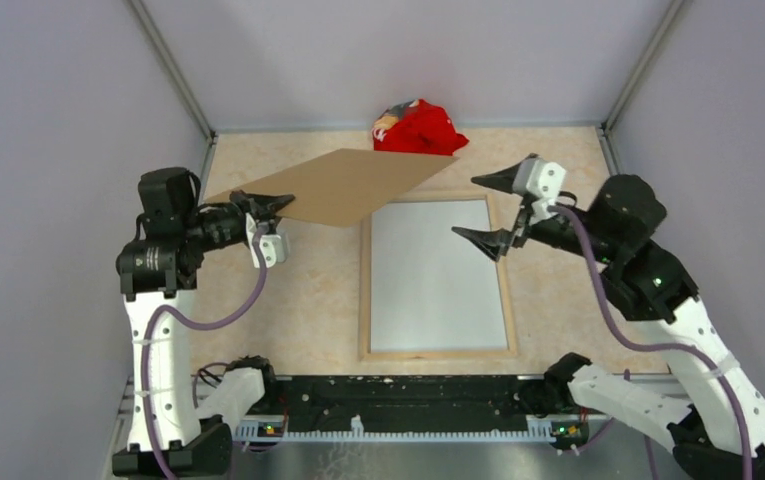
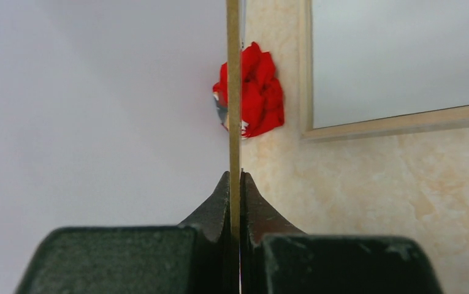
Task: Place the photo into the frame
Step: Turn over the photo frame item on the photo frame.
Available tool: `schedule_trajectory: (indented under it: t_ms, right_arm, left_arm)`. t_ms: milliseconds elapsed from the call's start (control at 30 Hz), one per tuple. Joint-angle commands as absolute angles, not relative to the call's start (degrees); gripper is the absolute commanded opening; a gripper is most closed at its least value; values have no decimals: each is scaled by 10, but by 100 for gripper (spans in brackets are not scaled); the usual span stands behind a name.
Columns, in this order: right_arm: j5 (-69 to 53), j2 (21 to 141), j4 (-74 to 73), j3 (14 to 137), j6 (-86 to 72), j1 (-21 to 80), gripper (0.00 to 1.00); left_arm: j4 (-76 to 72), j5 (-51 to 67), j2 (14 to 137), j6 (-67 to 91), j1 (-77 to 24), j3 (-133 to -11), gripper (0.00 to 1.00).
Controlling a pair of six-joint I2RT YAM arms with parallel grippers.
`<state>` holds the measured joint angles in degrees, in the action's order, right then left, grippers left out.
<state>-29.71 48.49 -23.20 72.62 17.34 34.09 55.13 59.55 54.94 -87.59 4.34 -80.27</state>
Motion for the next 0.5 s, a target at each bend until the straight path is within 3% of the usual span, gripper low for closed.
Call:
schedule_trajectory:
  t_ms: [0,167,467]
  right_arm:
    - [-308,545,-248,748,301,399,79]
    - [-227,601,-268,771,362,481,80]
    - [-198,652,-214,749,402,495,80]
  left_arm:
    - [669,659,558,-978,40,-850,0]
    - [715,657,570,-1008,40,-868,0]
    - [747,675,572,-1025,40,-891,0]
